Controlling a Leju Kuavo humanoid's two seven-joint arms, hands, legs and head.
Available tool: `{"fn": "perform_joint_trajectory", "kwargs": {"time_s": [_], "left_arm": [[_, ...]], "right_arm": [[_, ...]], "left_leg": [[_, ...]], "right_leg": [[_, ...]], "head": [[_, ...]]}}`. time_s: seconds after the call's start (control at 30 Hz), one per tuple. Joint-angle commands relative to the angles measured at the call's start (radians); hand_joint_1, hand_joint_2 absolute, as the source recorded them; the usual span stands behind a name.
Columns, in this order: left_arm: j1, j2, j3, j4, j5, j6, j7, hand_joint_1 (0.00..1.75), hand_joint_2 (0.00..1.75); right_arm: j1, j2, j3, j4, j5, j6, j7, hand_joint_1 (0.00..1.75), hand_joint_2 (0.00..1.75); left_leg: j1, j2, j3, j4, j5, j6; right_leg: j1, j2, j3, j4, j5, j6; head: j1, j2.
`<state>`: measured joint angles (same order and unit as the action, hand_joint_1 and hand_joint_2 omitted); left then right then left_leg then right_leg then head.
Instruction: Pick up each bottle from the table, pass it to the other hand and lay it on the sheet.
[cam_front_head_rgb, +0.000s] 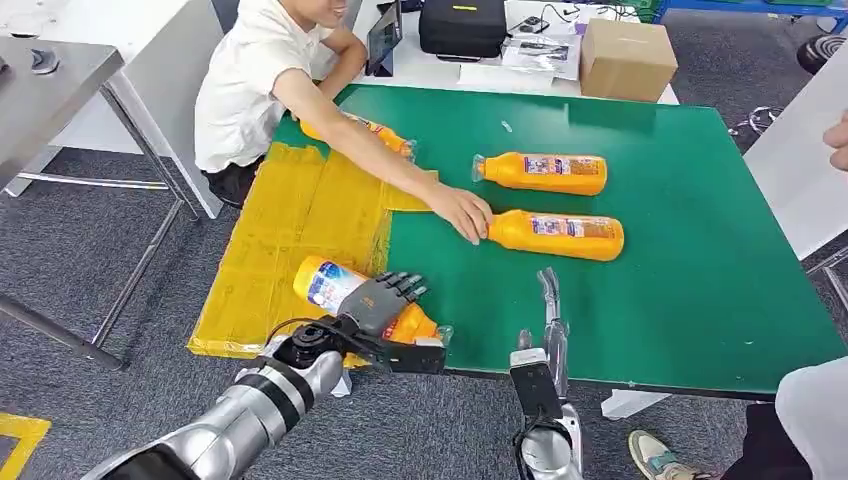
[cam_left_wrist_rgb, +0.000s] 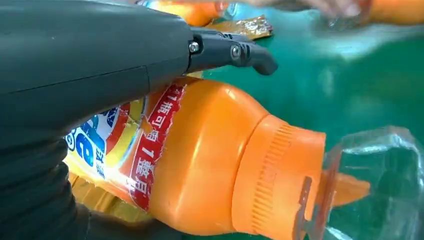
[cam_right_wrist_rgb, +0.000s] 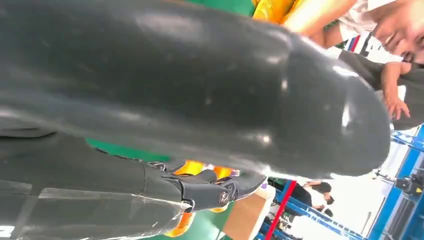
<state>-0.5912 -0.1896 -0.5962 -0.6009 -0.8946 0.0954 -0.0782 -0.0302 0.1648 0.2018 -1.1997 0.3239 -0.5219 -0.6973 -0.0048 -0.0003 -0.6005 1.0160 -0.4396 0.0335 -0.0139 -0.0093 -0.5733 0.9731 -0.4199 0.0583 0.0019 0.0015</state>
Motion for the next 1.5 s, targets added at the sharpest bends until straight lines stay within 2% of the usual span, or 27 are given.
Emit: {"fn": "perform_joint_trajectory", "kwargs": {"time_s": [0.03,0.3,0.57,0.83,0.9,1.07,1.23,1.33,1.5], "left_arm": [[-0.039,-0.008,0.074,0.110,0.125,-0.032,-0.014,0.00,1.75],[-0.052,-0.015,0.124,0.099,0.294,-0.115,-0.072,0.00,1.75],[-0.056,-0.008,-0.001,0.028,0.340,-0.181,-0.083,0.00,1.75],[-0.057,0.008,-0.035,-0.005,0.342,-0.180,-0.083,0.00,1.75],[-0.048,0.014,-0.050,-0.034,0.346,-0.139,-0.096,0.00,1.75],[0.059,0.038,-0.093,-0.290,0.326,0.009,-0.149,0.00,1.75],[0.132,0.072,-0.125,-0.452,0.321,0.043,-0.160,0.00,1.75],[0.141,0.076,-0.128,-0.474,0.323,0.045,-0.162,0.00,1.75],[0.299,0.132,-0.113,-0.752,0.418,0.060,-0.199,0.00,1.75]], "right_arm": [[-0.031,-0.001,-0.018,0.070,-0.010,0.002,-0.001,0.00,0.00],[-0.047,-0.014,0.021,0.084,-0.037,-0.021,-0.001,0.00,0.00],[-0.050,-0.028,0.039,0.090,-0.057,-0.043,-0.001,0.00,0.00],[-0.046,-0.033,0.042,0.088,-0.057,-0.052,-0.001,0.00,0.00],[-0.041,-0.034,0.045,0.083,-0.055,-0.058,-0.001,0.00,0.00],[-0.013,-0.043,0.047,0.059,-0.053,-0.071,-0.001,0.00,0.00],[-0.002,-0.054,0.058,0.047,-0.053,-0.088,-0.001,0.00,0.00],[-0.002,-0.056,0.059,0.046,-0.053,-0.091,-0.001,0.00,0.00],[0.044,-0.062,0.108,-0.014,-0.023,-0.138,-0.001,0.00,0.00]], "left_leg": [[0.001,0.001,0.002,-0.001,0.000,-0.001],[0.001,0.002,0.002,0.000,-0.001,-0.002],[0.001,0.000,0.003,0.000,-0.001,-0.002],[0.001,0.001,0.002,0.000,-0.001,-0.002],[0.001,0.001,0.001,0.000,-0.001,-0.002],[0.000,0.001,0.002,-0.001,-0.001,-0.002],[0.000,0.002,0.003,-0.001,-0.002,-0.002],[0.000,0.001,0.000,-0.001,-0.001,-0.002],[0.000,0.003,0.001,-0.001,-0.002,-0.002]], "right_leg": [[0.001,0.002,0.001,-0.001,0.000,-0.001],[0.001,0.003,0.001,0.000,0.000,-0.002],[0.001,0.001,0.002,0.000,-0.001,-0.002],[0.001,0.002,0.002,0.000,0.000,-0.002],[0.001,0.002,0.001,0.000,0.000,-0.002],[0.001,0.001,0.001,0.000,-0.001,-0.002],[0.000,0.002,0.003,0.000,-0.001,-0.002],[0.000,0.002,0.000,0.000,0.000,-0.001],[0.000,0.004,0.000,0.000,-0.001,-0.002]], "head": [[0.000,0.000],[0.000,0.000],[0.000,0.000],[0.000,0.000],[0.000,0.000],[0.000,0.000],[0.000,0.000],[0.000,0.000],[0.000,0.000]]}}
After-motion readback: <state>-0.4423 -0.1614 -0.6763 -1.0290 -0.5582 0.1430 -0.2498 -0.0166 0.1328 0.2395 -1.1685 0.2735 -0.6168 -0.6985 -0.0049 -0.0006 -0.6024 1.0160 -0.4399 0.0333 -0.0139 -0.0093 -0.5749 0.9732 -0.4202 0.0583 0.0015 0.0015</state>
